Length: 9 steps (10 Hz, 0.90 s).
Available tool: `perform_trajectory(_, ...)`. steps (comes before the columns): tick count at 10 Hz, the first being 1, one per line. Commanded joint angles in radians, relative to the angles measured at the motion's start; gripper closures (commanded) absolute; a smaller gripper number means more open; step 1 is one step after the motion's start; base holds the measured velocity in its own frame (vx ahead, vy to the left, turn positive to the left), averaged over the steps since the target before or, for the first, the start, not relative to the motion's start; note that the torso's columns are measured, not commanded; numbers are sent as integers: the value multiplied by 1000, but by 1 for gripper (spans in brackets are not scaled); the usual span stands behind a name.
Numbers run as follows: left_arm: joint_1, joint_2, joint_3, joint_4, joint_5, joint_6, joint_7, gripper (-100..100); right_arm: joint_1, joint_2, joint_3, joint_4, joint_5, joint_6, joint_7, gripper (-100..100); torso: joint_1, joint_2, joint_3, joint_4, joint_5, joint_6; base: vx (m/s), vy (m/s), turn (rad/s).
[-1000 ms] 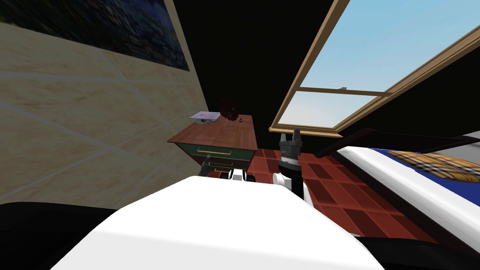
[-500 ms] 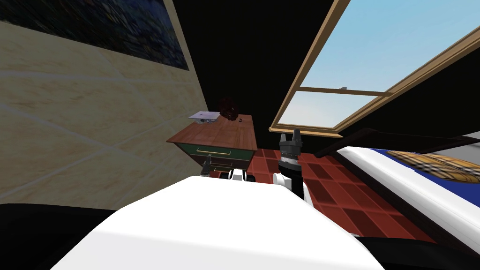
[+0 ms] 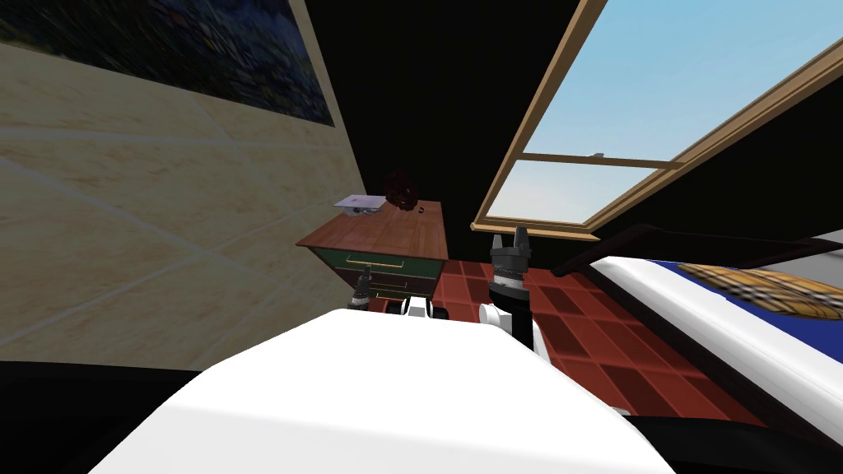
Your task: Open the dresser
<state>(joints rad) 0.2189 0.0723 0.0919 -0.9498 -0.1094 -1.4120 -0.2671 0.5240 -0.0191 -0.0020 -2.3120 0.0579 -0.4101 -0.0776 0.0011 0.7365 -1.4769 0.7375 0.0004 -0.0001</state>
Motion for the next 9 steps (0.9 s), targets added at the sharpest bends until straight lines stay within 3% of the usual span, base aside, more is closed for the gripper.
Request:
perform_trajectory(1, 20, -10, -4, 24, -4, -43, -10, 100, 0, 0, 0, 0, 0, 0, 0, 0, 1, -1, -1, 0, 0, 0, 39, 25, -10)
perform_trajectory(5, 70, -32, -12, 75, -15, -141, -32, 100, 0, 0, 0, 0, 0, 0, 0, 0, -2, 2, 1, 1, 0, 0, 40, 30, -14)
perform_trajectory(6, 66, -29, -12, 59, -14, -119, -27, 100, 0, 0, 0, 0, 0, 0, 0, 0, -2, 2, 1, 1, -1, 0, 21, 11, -2)
perform_trajectory(7, 66, 8, -11, 55, -13, -119, -27, -100, 0, 0, 0, 0, 0, 0, 0, 0, -2, 2, 1, 1, -1, 0, 0, 0, 0)
perform_trajectory(9, 62, 39, -10, 48, -12, -111, -23, -100, 0, 0, 0, 0, 0, 0, 0, 0, -1, 3, 2, 1, 0, 0, -10, 9, 6)
